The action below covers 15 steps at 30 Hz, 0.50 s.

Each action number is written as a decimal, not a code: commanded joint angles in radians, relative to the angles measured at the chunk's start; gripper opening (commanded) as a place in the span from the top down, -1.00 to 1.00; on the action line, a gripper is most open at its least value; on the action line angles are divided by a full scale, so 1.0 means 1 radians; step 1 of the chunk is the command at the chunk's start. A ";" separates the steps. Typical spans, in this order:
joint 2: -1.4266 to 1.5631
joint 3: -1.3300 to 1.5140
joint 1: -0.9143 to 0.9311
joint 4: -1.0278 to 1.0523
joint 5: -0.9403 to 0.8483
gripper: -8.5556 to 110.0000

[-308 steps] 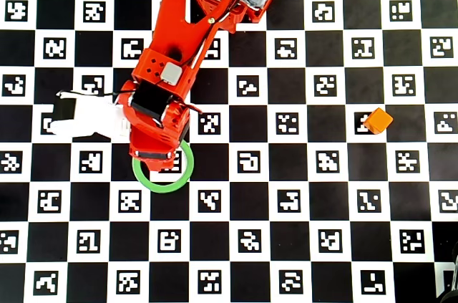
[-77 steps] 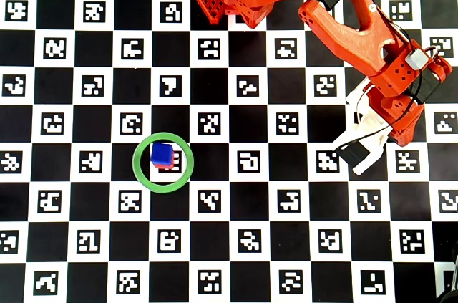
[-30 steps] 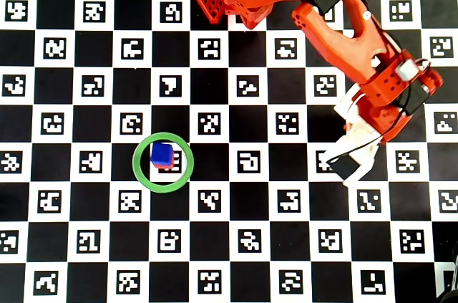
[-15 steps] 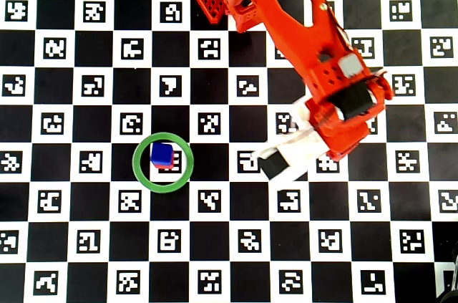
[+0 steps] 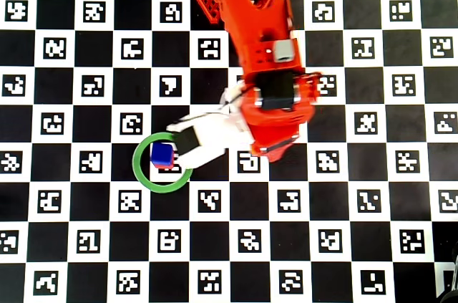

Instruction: Grab the red cube then put it in the green circle then put the blue cube on top and finally the orange cube on top

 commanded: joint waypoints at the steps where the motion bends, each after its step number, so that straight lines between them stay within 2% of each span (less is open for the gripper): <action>1: 0.081 -0.112 0.110 0.046 -0.041 0.76; 8: 0.043 -0.144 0.242 0.041 -0.095 0.76; 15: 0.018 -0.143 0.299 0.012 -0.112 0.76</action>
